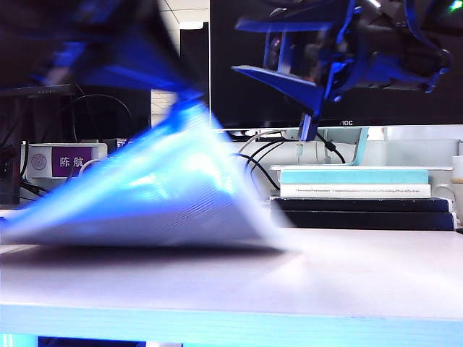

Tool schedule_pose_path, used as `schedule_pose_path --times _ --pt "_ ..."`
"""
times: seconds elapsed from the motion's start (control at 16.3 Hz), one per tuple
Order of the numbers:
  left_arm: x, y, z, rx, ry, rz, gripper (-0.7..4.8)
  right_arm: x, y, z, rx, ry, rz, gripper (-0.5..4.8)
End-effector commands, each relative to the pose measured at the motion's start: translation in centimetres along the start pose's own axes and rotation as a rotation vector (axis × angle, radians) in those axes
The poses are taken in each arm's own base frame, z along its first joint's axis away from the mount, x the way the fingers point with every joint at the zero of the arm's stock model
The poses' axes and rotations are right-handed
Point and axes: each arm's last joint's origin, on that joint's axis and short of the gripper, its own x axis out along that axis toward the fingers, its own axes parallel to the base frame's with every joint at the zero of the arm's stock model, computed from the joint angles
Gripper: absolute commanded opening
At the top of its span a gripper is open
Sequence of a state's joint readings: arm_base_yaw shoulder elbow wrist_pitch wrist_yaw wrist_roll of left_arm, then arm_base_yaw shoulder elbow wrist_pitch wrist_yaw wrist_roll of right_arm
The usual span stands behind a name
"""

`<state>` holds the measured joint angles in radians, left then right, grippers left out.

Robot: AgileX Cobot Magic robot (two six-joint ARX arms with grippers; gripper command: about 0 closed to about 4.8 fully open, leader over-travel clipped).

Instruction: Pick up the transparent plastic file bag with a blue zipper and open its zipper.

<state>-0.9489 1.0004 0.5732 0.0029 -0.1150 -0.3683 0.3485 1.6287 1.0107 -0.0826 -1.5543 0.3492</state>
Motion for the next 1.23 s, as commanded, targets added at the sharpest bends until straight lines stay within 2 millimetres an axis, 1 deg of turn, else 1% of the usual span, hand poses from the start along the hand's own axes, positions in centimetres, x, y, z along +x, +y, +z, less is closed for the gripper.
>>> schedule_pose_path --times 0.06,0.12,0.25,0.37,0.49,0.61,0.8,0.86,0.98,1.11,1.23 --pt "-1.7 0.8 0.7 0.001 0.006 -0.018 -0.06 -0.6 1.3 0.2 -0.295 -0.027 -0.064 2.09" --pt "-2.3 1.1 1.1 -0.012 -0.007 -0.057 -0.06 -0.5 1.7 0.3 -0.389 -0.039 -0.143 2.10" --pt "-2.6 1.8 1.8 -0.038 0.027 -0.169 -0.06 0.5 2.3 0.2 -0.569 -0.017 -0.251 2.12" --pt "-2.8 2.1 2.6 -0.053 0.065 -0.320 -0.06 1.6 2.2 0.1 -0.663 0.019 -0.327 2.13" --pt "-3.2 1.8 3.4 -0.029 0.068 -0.332 -0.06 2.4 2.1 -0.4 -0.679 0.055 -0.318 2.12" --pt "-3.6 1.5 4.2 0.002 0.073 -0.331 -0.06 2.5 1.9 -1.0 -0.628 0.083 -0.313 2.12" --pt "-3.7 1.8 4.2 -0.008 0.082 -0.314 -0.06 2.6 1.9 -2.0 -0.594 0.125 -0.305 2.12" --pt "-3.3 1.9 4.0 -0.014 0.103 -0.310 -0.06 3.0 2.2 -2.3 -0.586 0.143 -0.281 2.12" --pt "-2.8 2.1 3.8 -0.021 0.130 -0.302 -0.06 3.2 2.7 -2.4 -0.603 0.146 -0.254 2.12" --pt "-2.2 2.0 3.7 -0.026 0.150 -0.338 -0.06 4.1 3.3 -2.5 -0.633 0.164 -0.233 2.12" --pt "-1.8 1.9 3.9 -0.041 0.135 -0.366 -0.06 5.0 3.4 -2.7 -0.652 0.192 -0.237 2.12"
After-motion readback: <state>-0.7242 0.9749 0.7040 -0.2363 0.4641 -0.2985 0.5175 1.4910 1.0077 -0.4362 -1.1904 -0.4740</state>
